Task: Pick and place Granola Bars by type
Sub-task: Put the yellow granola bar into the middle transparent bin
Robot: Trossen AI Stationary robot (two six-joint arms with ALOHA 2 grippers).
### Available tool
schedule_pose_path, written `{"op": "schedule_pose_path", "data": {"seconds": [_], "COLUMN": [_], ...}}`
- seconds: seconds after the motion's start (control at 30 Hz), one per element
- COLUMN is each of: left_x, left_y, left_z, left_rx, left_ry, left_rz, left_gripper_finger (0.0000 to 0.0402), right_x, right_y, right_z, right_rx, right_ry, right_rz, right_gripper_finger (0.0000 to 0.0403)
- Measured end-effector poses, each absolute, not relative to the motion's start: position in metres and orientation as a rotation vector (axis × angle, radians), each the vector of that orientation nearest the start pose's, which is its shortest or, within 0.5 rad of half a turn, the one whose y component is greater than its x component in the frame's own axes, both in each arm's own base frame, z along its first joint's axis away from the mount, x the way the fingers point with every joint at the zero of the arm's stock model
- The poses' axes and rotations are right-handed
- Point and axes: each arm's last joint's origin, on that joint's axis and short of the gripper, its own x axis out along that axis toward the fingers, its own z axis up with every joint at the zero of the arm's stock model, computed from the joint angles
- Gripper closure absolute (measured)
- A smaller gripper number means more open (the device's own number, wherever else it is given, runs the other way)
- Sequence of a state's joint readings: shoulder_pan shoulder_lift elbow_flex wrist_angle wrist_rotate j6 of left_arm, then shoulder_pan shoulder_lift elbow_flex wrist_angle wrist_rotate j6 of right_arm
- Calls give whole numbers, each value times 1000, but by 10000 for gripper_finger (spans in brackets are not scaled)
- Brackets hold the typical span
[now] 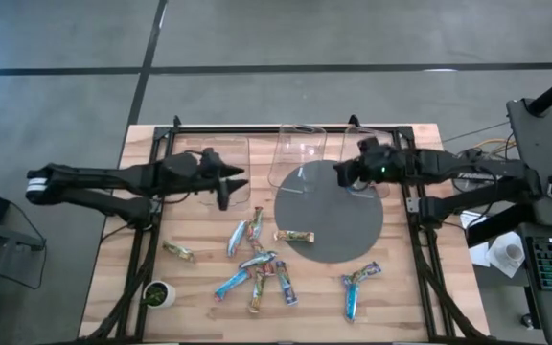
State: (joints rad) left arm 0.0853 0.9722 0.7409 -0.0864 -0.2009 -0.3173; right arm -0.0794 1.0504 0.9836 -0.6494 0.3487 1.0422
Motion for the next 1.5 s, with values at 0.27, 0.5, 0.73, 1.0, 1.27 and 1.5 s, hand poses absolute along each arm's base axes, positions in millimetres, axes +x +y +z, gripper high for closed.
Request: {"op": "schedule_pose_path", "data": {"seconds": [0.27, 0.5, 0.73, 1.0, 1.27, 1.5], "left_x": [261, 305, 352, 393, 416, 426], "left_y": [21, 25, 10, -33, -39, -39], "left_z": [264, 250, 242, 215, 191, 188], "left_rx": [-189, -149, -196, -145, -71, -118], "left_ry": [467, 549, 630, 750, 874, 981], "left_rz": [71, 47, -30, -76, 56, 96], "left_gripper_finger": [230, 230, 230, 230, 230, 230], "right_x": [202, 193, 179, 162, 149, 137], "right_y": [-2, -6, -11, -11, -11, -11], "right_z": [292, 293, 295, 296, 299, 283], "right_rx": [873, 616, 424, 276, 215, 242], "right_ry": [549, 607, 716, 797, 786, 794], "right_rz": [-740, -795, -744, -675, -630, -642], "right_gripper_finger": [230, 230, 230, 230, 230, 229]}}
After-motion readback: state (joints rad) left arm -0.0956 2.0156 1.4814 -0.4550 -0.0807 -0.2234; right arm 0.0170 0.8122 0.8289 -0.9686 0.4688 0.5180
